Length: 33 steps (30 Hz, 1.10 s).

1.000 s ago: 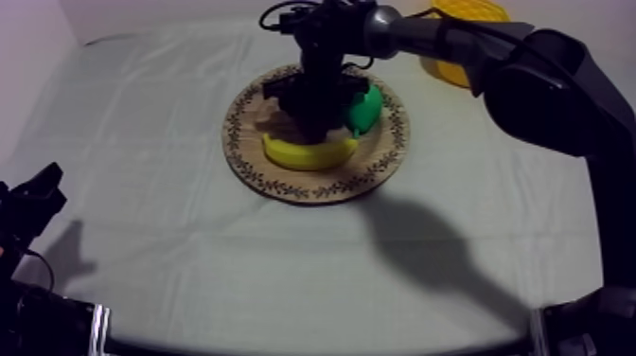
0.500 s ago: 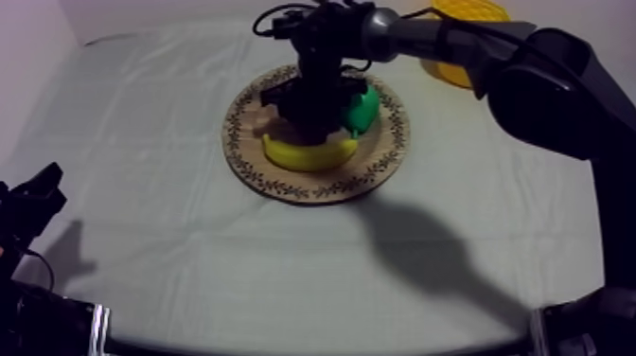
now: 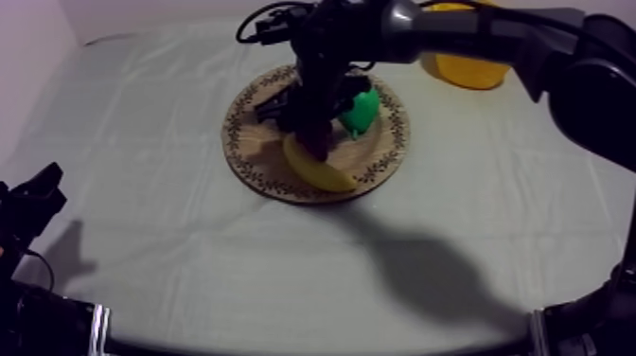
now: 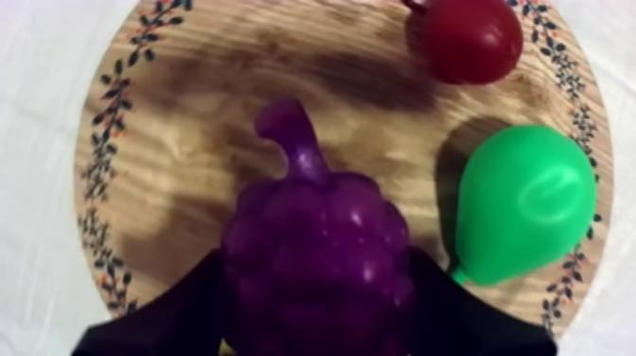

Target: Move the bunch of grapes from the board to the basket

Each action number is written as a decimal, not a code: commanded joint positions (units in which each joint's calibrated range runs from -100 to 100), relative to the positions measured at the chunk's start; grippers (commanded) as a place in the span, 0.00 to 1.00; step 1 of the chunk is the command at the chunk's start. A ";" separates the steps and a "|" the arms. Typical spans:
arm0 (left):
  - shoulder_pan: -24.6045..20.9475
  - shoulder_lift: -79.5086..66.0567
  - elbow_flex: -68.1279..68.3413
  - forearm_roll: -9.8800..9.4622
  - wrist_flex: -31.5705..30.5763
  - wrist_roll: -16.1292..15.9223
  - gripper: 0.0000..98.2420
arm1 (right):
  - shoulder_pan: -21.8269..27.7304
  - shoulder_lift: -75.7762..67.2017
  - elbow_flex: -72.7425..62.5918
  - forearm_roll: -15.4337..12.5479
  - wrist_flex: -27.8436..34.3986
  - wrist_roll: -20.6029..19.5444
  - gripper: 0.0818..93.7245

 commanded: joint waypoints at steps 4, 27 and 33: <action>0.01 0.00 -0.03 0.01 0.01 0.01 0.00 | -0.27 -7.25 9.74 1.56 -4.07 -0.68 0.24; 0.01 0.00 -0.03 0.01 0.01 0.01 0.00 | 9.12 -44.84 31.83 1.95 -0.29 2.53 0.22; 0.01 0.00 -0.03 0.01 0.01 0.01 0.00 | 14.71 -50.45 33.43 1.08 2.30 4.10 0.21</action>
